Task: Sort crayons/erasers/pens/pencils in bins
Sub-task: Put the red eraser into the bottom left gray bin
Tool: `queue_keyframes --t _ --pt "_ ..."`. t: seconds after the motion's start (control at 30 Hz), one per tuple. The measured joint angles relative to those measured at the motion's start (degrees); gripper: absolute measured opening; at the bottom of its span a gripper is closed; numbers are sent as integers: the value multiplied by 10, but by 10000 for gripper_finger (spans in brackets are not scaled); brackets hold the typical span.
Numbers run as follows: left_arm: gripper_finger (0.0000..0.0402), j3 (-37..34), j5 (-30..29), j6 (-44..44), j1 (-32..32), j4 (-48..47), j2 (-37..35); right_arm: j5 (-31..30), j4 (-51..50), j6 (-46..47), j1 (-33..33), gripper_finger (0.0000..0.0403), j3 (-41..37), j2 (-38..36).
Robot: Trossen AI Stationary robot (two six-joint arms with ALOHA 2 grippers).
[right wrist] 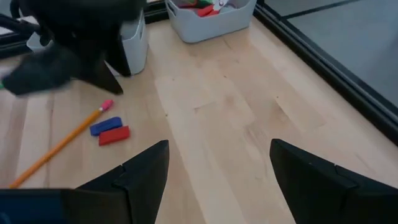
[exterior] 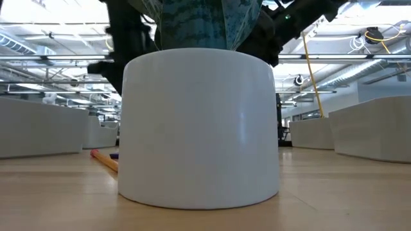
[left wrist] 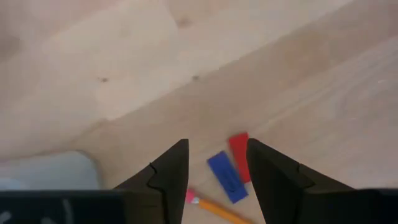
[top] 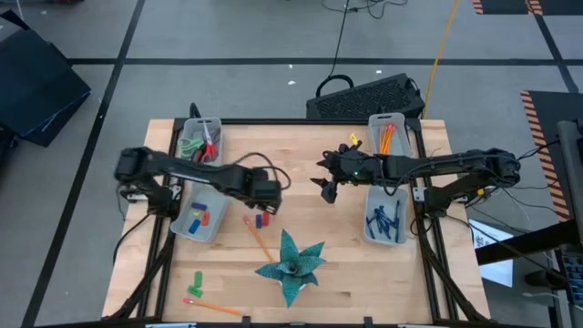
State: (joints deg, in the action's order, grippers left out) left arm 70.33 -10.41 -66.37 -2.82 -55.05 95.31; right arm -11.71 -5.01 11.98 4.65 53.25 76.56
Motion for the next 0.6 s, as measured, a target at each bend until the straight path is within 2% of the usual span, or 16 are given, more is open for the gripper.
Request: queue_keyframes --t 0.23,0.37,0.6 --pt "163 4 45 -63 -4 57 82 15 -20 9 -4 270 1 -15" --pt "172 4 70 -46 -1 121 107 14 -40 9 -4 270 1 -23" --pt "219 3 74 -79 -6 84 126 14 -55 8 -4 270 1 -28"
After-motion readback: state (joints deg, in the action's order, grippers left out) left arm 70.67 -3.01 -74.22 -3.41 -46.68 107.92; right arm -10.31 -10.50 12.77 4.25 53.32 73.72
